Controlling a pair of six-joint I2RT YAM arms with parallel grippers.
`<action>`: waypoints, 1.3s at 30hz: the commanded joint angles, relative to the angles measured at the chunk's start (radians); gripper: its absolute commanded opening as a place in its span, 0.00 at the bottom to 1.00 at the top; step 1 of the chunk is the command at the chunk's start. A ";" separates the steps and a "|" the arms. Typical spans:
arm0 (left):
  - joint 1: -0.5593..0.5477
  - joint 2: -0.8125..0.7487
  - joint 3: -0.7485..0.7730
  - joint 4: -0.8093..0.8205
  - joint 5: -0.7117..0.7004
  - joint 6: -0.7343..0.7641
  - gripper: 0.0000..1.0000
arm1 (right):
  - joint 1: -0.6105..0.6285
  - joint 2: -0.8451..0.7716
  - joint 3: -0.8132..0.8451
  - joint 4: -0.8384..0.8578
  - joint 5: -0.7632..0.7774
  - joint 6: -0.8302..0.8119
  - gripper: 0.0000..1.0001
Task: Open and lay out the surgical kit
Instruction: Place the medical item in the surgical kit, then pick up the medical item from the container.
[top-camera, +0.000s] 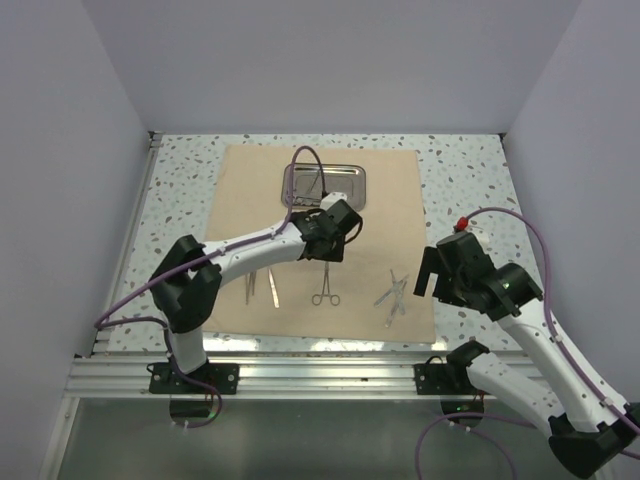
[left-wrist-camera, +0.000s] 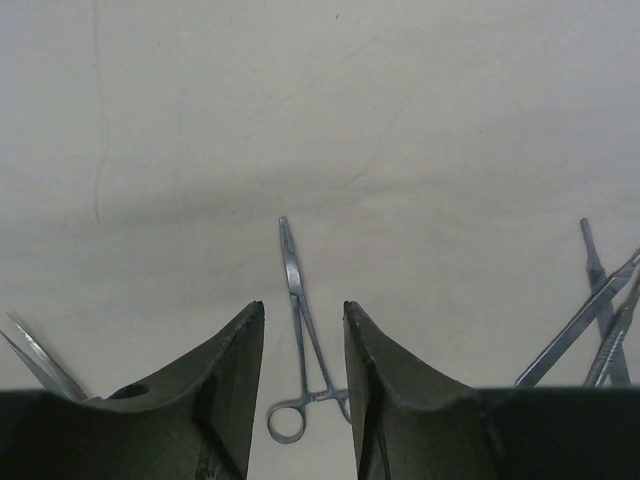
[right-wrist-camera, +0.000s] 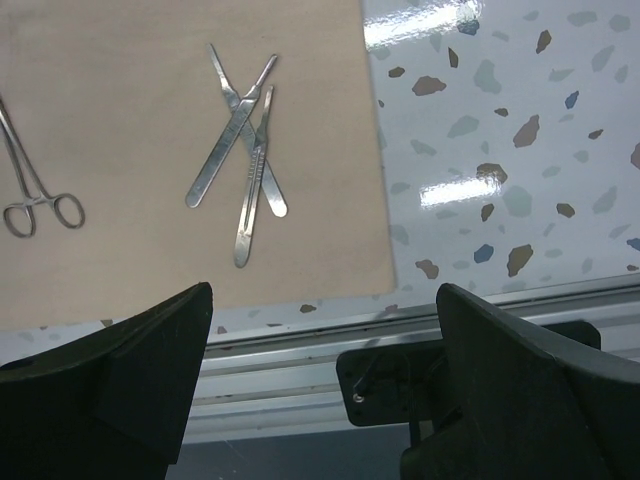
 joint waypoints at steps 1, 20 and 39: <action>0.021 0.004 0.098 0.042 -0.080 0.231 0.41 | 0.001 -0.012 0.008 -0.002 0.025 0.020 0.98; 0.336 0.319 0.452 0.210 0.289 0.899 0.48 | 0.001 0.067 0.117 -0.075 0.107 0.000 0.99; 0.368 0.501 0.552 0.209 0.297 0.953 0.50 | 0.001 0.139 0.099 -0.074 0.082 0.004 0.98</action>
